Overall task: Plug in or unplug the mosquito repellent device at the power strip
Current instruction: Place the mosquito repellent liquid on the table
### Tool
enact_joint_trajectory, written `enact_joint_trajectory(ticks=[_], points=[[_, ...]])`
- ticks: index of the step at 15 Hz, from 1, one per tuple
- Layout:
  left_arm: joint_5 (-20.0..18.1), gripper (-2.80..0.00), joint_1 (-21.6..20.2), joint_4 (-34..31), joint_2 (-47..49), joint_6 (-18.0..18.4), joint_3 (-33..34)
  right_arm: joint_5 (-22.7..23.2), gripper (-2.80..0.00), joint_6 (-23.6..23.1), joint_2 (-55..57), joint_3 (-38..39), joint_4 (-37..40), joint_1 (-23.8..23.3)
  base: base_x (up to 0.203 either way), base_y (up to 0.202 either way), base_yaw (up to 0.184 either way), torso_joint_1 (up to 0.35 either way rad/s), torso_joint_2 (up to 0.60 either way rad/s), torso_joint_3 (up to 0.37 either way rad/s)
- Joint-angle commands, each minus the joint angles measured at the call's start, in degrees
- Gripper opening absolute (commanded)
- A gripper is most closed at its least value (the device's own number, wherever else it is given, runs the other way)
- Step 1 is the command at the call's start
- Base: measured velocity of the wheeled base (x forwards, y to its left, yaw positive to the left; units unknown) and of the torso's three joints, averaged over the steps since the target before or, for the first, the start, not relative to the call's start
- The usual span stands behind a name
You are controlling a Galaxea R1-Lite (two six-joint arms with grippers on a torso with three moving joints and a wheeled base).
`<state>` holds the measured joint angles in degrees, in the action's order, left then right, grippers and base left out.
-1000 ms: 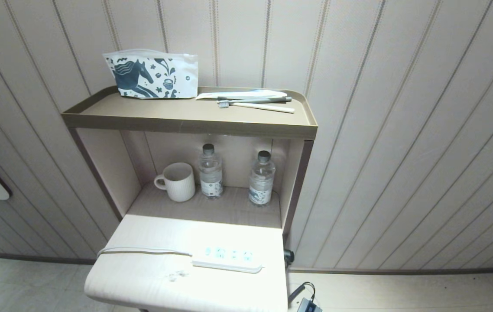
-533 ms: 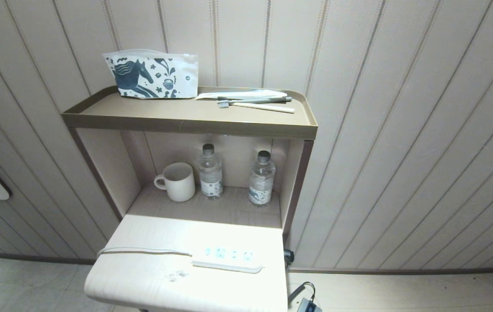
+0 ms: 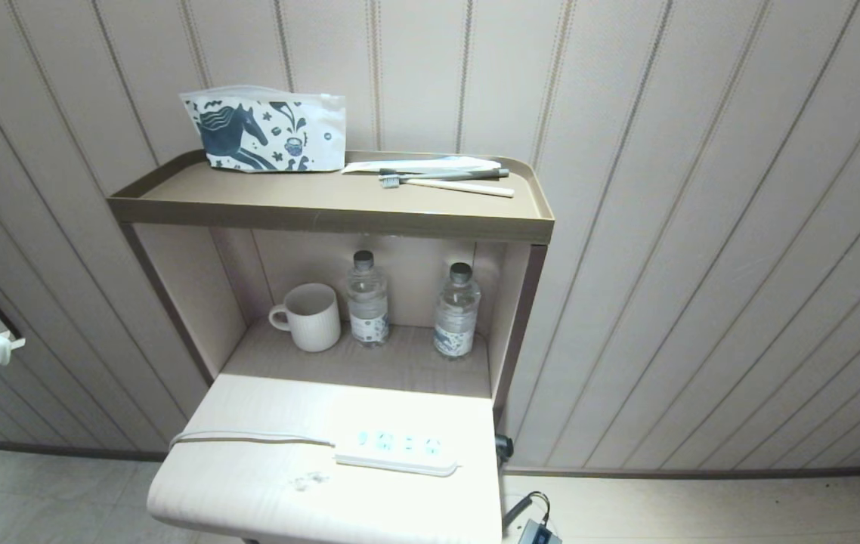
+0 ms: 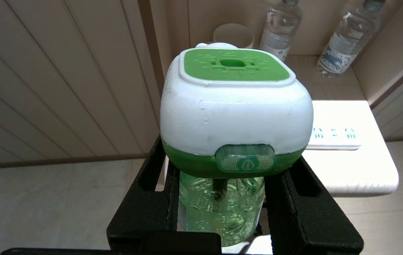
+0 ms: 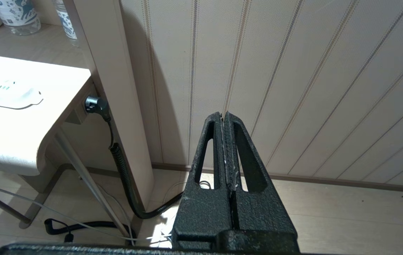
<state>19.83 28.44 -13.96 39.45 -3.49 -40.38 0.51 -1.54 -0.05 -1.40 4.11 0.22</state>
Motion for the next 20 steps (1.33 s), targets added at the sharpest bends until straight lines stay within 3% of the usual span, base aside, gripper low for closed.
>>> enact_joint_trajectory(ticks=[1,3,4,5,6,8,20], points=[[0.1,-2.8,-0.1,0.1,-0.7,0.4,0.4,0.0,-2.8,0.0,0.0,0.0,0.0,0.0,0.0,0.0,0.0,0.0,0.0,0.0],[-2.4,-2.8,-5.9,2.7,-1.0,2.5,2.1,0.0,-2.8,0.0,0.0,0.0,0.0,0.0,0.0,0.0,0.0,0.0,0.0,0.0],[-5.9,-2.8,-12.2,5.0,-1.0,3.7,3.2,0.0,-2.8,0.0,0.0,0.0,0.0,0.0,0.0,0.0,0.0,0.0,0.0,0.0],[-11.8,-2.8,-18.2,6.8,-1.6,5.3,4.9,0.0,-2.8,0.0,0.0,0.0,0.0,0.0,0.0,0.0,0.0,0.0,0.0,0.0],[-18.0,-2.8,-21.9,8.4,-2.4,7.0,6.8,0.0,-2.8,0.0,0.0,0.0,0.0,0.0,0.0,0.0,0.0,0.0,0.0,0.0],[-22.5,-2.8,-26.1,10.4,-5.1,9.7,11.4,0.0,-2.8,0.0,0.0,0.0,0.0,0.0,0.0,0.0,0.0,0.0,0.0,0.0],[-22.9,-2.8,-27.0,10.5,-6.3,9.8,14.5,0.0,-2.8,0.0,0.0,0.0,0.0,0.0,0.0,0.0,0.0,0.0,0.0,0.0]])
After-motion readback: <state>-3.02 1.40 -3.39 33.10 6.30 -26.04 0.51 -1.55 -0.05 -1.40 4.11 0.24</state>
